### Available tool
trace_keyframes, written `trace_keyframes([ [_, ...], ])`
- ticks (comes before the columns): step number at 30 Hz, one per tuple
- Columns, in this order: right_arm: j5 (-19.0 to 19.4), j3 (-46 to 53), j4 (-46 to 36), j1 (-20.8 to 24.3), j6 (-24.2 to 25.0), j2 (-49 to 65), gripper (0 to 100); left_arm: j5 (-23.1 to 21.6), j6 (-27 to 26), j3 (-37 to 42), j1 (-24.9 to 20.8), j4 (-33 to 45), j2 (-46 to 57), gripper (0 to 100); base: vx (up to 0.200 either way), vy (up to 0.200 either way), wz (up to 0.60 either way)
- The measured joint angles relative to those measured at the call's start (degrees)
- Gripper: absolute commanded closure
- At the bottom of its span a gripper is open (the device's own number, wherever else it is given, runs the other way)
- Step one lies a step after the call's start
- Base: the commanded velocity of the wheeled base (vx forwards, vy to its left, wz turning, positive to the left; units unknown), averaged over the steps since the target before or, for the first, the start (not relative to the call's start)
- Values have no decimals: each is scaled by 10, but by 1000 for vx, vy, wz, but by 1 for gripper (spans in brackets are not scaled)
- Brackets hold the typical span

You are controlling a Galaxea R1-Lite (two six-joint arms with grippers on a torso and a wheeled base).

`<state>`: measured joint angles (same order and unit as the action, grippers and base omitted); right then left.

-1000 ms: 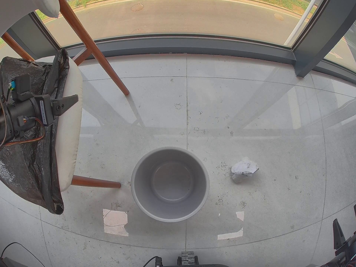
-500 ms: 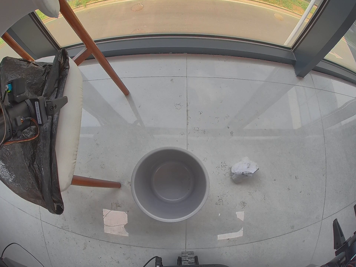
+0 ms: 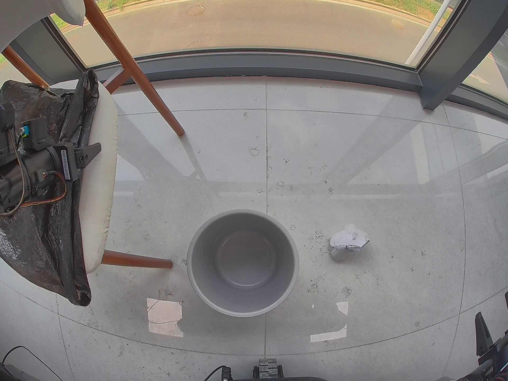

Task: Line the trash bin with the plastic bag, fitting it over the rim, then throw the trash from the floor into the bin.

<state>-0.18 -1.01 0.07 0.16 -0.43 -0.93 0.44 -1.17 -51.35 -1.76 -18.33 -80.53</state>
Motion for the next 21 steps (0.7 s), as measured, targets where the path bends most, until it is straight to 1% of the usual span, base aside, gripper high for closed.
trace_keyframes([
  [9,0,0,0,0,0,0,0,-9,-5,21,28,-4,-3,100,0,0,0],
  [13,0,0,0,0,0,0,0,-24,-5,26,31,5,9,100,0,0,0],
  [15,0,0,0,0,0,0,0,-51,-5,30,32,16,21,100,0,0,0],
  [18,0,0,0,0,0,0,0,-110,-2,35,33,34,42,100,0,0,0],
  [21,0,0,0,0,0,0,0,-187,0,43,44,53,63,100,0,0,0],
])
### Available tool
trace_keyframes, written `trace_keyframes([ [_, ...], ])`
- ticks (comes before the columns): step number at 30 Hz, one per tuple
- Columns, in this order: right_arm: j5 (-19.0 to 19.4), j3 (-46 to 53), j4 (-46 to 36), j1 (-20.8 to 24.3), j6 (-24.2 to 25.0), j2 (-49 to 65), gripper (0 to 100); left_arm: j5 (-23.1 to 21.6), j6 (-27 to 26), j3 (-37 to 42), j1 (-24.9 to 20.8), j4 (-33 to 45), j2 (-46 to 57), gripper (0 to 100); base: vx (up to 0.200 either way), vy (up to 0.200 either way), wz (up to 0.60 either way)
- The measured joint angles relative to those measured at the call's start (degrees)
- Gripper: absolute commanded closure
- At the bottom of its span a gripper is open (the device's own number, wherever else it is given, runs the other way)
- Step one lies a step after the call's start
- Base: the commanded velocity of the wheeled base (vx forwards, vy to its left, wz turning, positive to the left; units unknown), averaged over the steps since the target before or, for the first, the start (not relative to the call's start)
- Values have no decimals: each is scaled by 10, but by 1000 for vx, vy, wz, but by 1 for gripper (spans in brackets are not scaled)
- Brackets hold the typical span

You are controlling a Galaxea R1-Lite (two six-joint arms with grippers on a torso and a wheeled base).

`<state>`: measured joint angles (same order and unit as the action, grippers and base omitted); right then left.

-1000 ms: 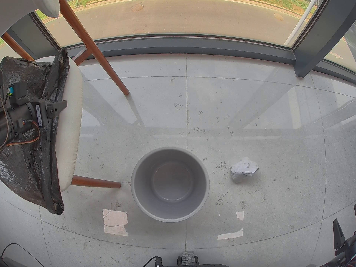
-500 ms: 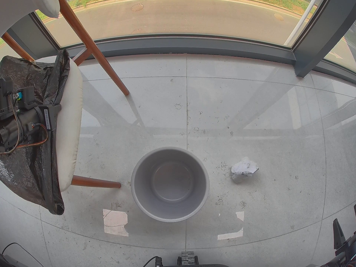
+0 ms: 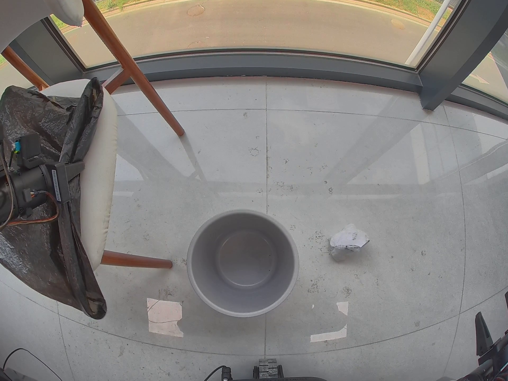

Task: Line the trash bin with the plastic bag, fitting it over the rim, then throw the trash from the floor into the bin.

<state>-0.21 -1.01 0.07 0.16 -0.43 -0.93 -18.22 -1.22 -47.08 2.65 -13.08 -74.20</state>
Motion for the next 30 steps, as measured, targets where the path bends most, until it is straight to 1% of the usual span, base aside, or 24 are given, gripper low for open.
trace_keyframes([
  [3,0,0,0,0,0,0,0,-66,0,6,16,7,13,100,0,0,0],
  [4,0,0,0,0,0,0,0,-103,1,10,29,10,20,100,0,0,0],
  [6,0,0,0,0,0,0,0,-143,6,13,45,14,29,100,0,0,0],
  [8,0,0,0,0,0,0,0,-157,13,14,50,15,32,100,0,0,0],
  [12,0,0,0,0,0,0,0,-207,77,15,59,14,44,100,0,0,0],
  [15,0,0,0,0,0,0,0,-252,126,13,53,13,55,100,0,0,0],
  [17,0,0,0,0,0,0,0,-278,154,10,38,12,67,100,0,0,0],
  [20,0,0,0,0,0,0,0,-294,184,6,11,12,82,100,0,0,0],
  [25,0,0,0,0,-1,0,0,-301,211,2,-58,10,106,100,0,0,0],
  [30,0,0,0,0,0,0,0,-300,220,0,-145,9,121,100,0,0,0],
])
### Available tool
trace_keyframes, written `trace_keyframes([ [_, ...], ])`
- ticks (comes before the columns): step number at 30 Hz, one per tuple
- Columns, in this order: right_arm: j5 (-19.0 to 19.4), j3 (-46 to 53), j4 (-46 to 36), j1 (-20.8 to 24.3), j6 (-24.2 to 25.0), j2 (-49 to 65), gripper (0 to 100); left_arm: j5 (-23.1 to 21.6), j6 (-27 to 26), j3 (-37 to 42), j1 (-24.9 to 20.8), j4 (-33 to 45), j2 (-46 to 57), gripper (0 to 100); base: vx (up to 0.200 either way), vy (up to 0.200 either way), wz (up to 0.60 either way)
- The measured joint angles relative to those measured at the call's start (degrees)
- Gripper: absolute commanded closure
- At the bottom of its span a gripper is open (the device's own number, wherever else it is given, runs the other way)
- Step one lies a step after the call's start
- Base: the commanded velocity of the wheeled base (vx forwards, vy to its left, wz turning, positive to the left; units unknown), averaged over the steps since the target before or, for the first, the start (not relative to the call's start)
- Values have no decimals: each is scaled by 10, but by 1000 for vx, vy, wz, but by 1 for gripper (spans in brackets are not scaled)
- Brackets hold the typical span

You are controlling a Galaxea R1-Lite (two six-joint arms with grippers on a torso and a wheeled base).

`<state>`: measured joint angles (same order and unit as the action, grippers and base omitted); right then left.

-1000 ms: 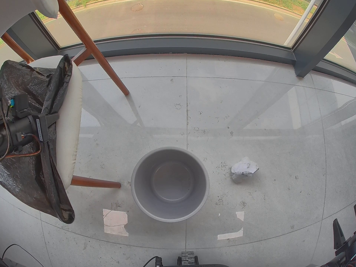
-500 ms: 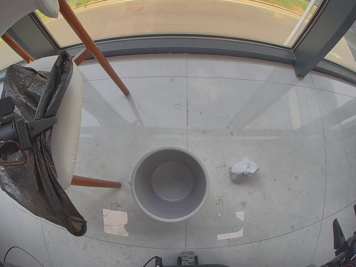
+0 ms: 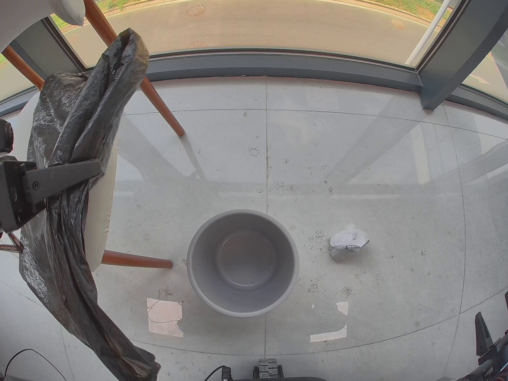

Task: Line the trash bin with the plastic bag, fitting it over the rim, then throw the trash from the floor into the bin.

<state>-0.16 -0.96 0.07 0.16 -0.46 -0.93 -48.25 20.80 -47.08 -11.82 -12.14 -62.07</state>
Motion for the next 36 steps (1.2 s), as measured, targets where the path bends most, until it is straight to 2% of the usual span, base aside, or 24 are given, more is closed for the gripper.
trace_keyframes([
  [3,0,0,0,0,0,0,0,-1,8,1,-48,0,5,100,0,0,0],
  [7,0,0,0,0,0,0,0,-2,54,5,-143,0,10,100,0,0,0],
  [11,0,0,0,0,0,0,0,-3,104,4,-203,-14,11,100,0,0,0],
  [16,0,0,0,0,0,0,0,-4,162,3,-263,-76,-3,100,0,0,0],
  [22,-1,0,0,0,1,0,0,-15,163,5,-283,-111,-37,100,0,0,0],
  [36,-1,0,-1,-1,1,0,0,-24,15,48,-259,-206,-155,100,0,0,0],
])
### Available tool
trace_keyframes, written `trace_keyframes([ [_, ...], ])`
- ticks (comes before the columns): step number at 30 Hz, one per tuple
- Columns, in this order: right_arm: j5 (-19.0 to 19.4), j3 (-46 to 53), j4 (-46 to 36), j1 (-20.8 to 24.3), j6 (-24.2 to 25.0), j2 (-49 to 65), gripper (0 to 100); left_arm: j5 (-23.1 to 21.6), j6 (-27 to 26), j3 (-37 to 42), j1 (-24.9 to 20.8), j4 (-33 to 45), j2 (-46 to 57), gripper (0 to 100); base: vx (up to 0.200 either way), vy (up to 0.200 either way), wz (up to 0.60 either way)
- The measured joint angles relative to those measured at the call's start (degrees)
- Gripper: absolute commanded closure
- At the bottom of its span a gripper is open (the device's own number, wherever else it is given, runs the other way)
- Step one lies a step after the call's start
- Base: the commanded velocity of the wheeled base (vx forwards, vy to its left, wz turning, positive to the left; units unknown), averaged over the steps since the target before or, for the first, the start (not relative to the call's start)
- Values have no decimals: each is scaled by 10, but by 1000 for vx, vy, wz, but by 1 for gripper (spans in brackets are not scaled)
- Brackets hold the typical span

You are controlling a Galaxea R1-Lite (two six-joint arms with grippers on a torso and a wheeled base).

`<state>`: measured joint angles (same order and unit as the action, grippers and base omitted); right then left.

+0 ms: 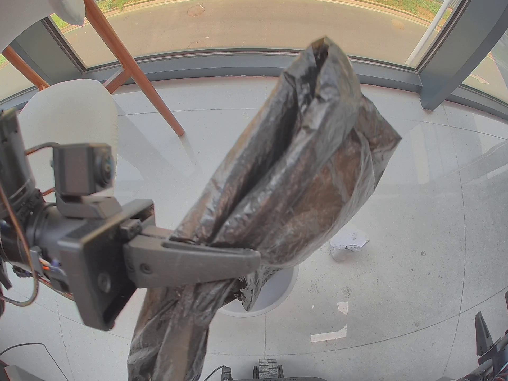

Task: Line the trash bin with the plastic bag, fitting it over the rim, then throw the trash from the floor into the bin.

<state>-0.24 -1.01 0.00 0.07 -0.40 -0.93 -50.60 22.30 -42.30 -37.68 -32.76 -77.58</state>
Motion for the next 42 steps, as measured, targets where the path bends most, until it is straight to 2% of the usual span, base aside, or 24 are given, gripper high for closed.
trace_keyframes([
  [6,0,0,-1,0,-2,0,0,5,-82,9,27,-5,-54,100,0,0,0],
  [9,1,0,-1,-1,-6,0,0,16,-140,11,41,-5,-82,100,0,0,0],
  [12,3,0,-1,-1,-11,0,0,40,-188,11,50,-5,-106,100,0,0,0],
  [14,6,0,5,-1,-14,0,0,76,-206,11,55,-5,-123,100,0,0,0],
  [19,15,-28,30,6,-14,-9,0,105,-206,7,59,-12,-142,100,0,0,0],
  [26,34,-79,48,54,16,-118,0,121,-201,23,60,-28,-149,100,0,0,0],
  [36,54,-191,76,120,96,-380,0,140,-197,62,59,-35,-127,100,0,0,0],
  [42,63,-238,160,153,123,-554,0,163,-197,72,59,-36,-110,100,0,0,0],
])
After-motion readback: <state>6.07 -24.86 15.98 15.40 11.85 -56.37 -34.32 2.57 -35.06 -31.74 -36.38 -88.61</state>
